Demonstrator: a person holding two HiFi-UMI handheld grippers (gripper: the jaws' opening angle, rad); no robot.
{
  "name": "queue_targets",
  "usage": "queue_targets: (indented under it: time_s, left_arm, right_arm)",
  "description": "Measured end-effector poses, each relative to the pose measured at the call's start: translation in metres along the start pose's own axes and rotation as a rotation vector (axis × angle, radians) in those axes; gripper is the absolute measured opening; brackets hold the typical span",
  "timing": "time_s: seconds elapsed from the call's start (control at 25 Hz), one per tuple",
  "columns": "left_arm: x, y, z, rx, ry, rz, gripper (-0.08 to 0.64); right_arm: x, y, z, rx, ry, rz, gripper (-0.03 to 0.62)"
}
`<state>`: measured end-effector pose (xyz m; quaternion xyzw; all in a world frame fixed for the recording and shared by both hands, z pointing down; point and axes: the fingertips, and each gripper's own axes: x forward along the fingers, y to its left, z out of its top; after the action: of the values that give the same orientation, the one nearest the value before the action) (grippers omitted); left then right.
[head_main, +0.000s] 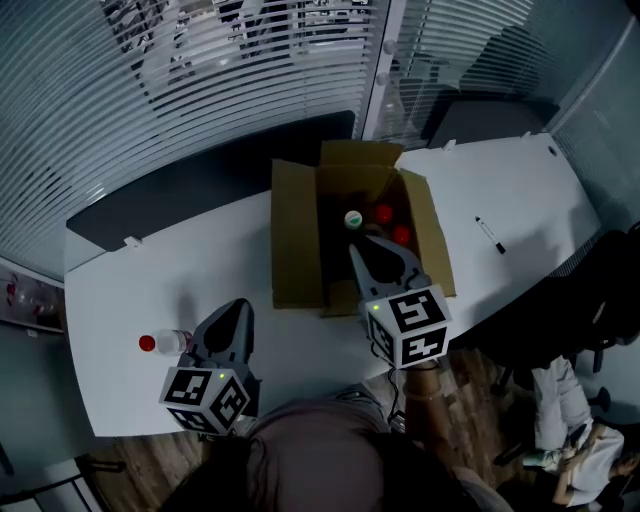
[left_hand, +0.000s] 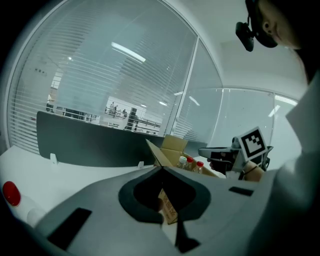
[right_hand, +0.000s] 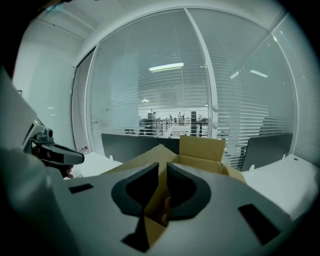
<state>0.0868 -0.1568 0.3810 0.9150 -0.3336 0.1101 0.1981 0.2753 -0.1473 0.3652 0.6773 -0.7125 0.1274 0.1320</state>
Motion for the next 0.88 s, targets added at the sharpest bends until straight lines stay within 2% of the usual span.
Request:
queue_targets:
  time_s: [0.2, 0.32, 0.52, 0.88]
  left_arm:
    - [0.006, 0.009, -0.001, -0.007, 0.017, 0.015, 0.008]
    - [0.008, 0.013, -0.004, -0.005, 0.034, 0.016, 0.009]
    - [0.015, 0.016, -0.008, -0.015, 0.055, 0.011, 0.008]
    - [0.030, 0.019, -0.013, -0.018, 0.099, 0.000, 0.008]
  right_arm:
    - [0.022, -0.003, -0.005, -0.005, 0.050, 0.013, 0.085]
    - [0.032, -0.008, -0.007, -0.001, 0.062, -0.006, 0.110]
    - [0.046, -0.021, -0.011, 0.003, 0.087, -0.048, 0.134]
    - [0.072, -0.036, -0.026, 0.010, 0.148, -0.072, 0.183]
